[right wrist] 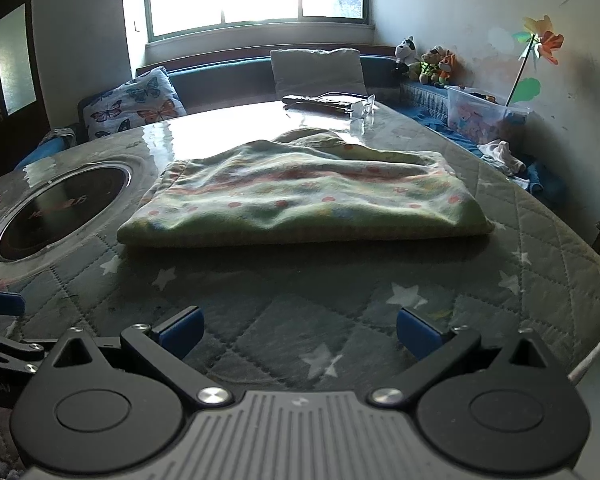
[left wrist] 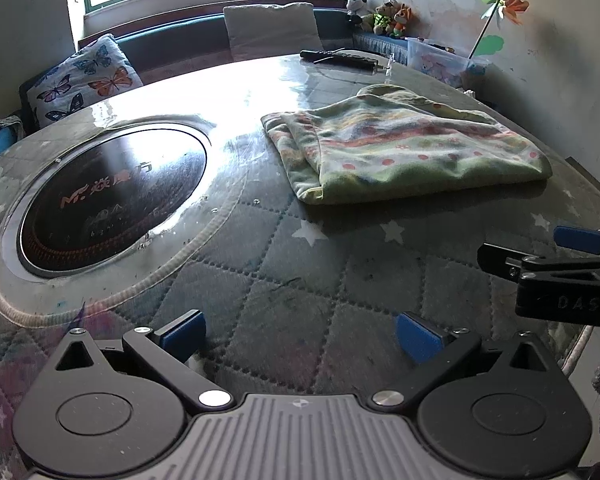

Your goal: Fold clothes

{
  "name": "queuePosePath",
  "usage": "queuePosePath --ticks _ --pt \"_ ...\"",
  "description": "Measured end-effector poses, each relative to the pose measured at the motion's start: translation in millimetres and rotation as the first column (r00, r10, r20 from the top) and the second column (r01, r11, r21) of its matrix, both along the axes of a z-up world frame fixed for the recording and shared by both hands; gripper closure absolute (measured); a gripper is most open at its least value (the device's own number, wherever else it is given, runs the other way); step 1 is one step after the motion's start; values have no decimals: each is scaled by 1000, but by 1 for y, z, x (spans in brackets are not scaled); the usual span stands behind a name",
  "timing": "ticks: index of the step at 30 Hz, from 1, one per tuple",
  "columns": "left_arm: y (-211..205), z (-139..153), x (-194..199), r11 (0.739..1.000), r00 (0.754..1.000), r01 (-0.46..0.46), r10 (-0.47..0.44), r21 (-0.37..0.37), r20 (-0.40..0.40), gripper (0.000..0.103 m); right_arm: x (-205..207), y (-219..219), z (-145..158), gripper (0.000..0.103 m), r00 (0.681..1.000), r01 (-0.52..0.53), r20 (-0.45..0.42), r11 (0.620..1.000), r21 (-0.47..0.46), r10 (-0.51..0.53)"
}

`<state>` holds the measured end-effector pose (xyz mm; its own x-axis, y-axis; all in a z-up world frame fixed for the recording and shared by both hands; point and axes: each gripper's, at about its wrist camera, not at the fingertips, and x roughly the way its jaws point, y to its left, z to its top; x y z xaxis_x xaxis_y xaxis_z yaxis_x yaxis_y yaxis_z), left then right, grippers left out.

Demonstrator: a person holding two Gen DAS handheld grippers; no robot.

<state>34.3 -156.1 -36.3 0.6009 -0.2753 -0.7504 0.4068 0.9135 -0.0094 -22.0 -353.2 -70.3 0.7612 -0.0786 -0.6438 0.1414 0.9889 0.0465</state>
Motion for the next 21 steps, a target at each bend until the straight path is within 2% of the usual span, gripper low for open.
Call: queuePosePath --ticks 21 --pt "5 4 -17 1000 1000 -11 11 1 26 0 -12 9 -1 0 1000 -15 10 1000 8 15"
